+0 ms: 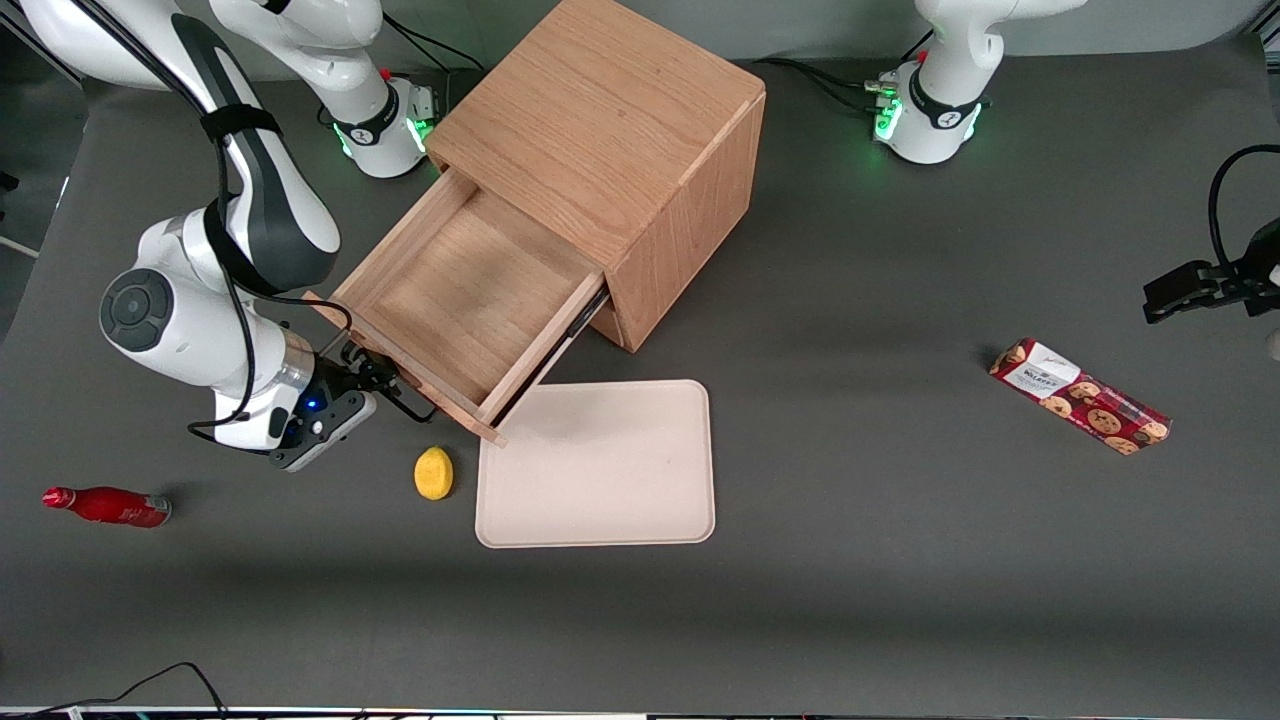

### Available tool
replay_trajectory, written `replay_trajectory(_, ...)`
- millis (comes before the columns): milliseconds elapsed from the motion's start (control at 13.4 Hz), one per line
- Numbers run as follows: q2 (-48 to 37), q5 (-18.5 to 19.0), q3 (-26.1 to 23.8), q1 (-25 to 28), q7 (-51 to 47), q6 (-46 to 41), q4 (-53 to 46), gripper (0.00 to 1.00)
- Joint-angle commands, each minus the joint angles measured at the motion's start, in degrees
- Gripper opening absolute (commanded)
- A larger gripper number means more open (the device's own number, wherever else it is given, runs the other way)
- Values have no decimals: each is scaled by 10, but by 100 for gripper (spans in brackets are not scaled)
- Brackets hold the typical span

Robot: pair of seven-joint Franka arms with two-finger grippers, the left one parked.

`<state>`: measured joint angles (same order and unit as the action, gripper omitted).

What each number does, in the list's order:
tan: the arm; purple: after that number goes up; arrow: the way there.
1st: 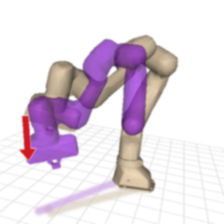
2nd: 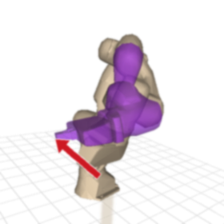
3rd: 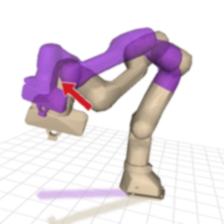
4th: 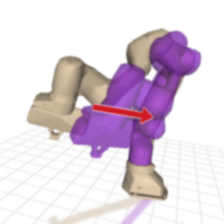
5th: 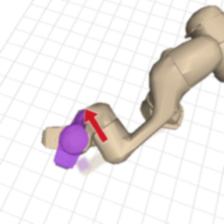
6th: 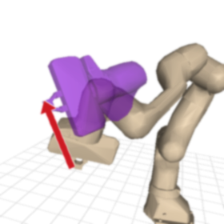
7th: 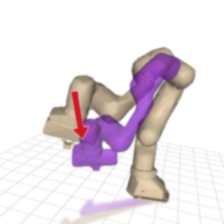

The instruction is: Open upper drawer

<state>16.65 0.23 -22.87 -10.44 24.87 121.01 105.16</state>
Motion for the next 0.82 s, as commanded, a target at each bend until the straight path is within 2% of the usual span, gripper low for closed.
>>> replay_trajectory(0,8,11,-1,-8,9,-62,-54,100)
replay_trajectory(299,-3,9,-2,-7,8,-130,-93,100)
replay_trajectory(522,-61,13,2,-7,4,-172,-100,100)
replay_trajectory(746,-129,9,77,8,-3,-219,-100,100)
